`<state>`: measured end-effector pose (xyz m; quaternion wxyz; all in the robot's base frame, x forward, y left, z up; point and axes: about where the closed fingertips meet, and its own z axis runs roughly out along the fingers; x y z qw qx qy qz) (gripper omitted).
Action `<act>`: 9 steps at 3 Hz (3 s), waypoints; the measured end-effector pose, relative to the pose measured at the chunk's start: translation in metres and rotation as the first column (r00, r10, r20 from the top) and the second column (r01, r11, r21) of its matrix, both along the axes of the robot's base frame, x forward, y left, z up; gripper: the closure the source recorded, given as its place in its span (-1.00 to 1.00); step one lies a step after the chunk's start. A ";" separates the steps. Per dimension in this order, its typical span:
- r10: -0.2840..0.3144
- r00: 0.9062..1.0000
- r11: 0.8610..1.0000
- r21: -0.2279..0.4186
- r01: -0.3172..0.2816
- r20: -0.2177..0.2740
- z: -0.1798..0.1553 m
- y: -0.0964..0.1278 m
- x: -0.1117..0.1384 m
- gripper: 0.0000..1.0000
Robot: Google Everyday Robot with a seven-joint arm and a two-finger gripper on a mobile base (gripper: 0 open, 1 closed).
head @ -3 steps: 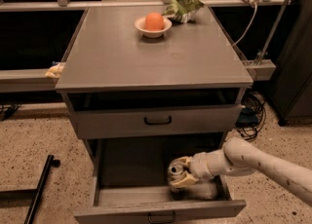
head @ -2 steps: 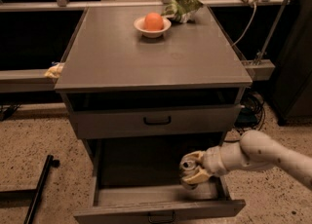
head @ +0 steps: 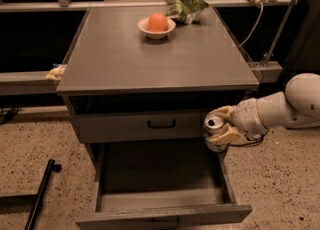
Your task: Pick 7up can from middle drawer and place on counter
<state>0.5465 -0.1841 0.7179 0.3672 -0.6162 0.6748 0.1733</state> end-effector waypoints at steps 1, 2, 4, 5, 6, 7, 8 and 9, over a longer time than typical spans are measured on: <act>0.000 1.000 1.000 0.000 0.000 -0.001 0.000 0.000 0.000 1.00; 0.018 1.000 0.999 0.032 -0.019 0.015 0.047 0.007 0.005 1.00; 0.039 0.989 0.997 0.059 -0.048 0.142 0.230 0.026 0.013 1.00; 0.034 0.979 0.997 0.066 -0.048 0.203 0.269 0.027 0.020 1.00; 0.006 0.981 0.997 0.072 -0.020 0.193 0.257 0.026 0.030 1.00; -0.016 0.983 0.996 0.093 -0.001 0.182 0.243 0.027 0.061 1.00; -0.028 0.985 0.991 0.136 0.005 0.171 0.229 0.031 0.094 1.00; -0.035 0.987 0.984 0.175 0.007 0.159 0.219 0.036 0.119 1.00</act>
Offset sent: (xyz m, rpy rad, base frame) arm 0.0142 0.0130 0.1374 0.0890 -0.0492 0.0431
